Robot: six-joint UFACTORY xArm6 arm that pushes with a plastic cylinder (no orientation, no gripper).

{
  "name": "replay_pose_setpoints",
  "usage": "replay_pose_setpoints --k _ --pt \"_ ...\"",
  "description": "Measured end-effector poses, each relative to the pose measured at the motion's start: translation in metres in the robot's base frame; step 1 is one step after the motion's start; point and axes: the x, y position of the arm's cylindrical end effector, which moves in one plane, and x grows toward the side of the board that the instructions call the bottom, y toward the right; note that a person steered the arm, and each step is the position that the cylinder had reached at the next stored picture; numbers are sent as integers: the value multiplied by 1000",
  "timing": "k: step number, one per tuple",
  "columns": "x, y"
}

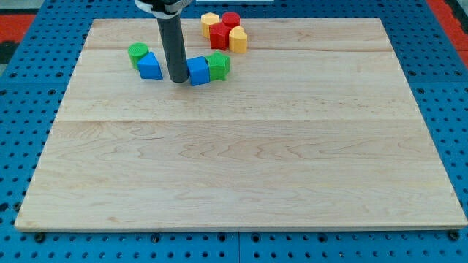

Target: Separate the green star and cube from a group of blocks

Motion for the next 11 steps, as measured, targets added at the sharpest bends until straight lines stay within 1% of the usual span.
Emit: replay_pose_setpoints --k 1,2,3,4,5,7,8,9,10,11 --pt "-19 2" --pt "-29 32" --pt "-30 80" --pt "-24 139" --pt "4 175" --pt "37 183" --pt "38 209" --pt "34 209" --pt "51 190" --pt "63 202"
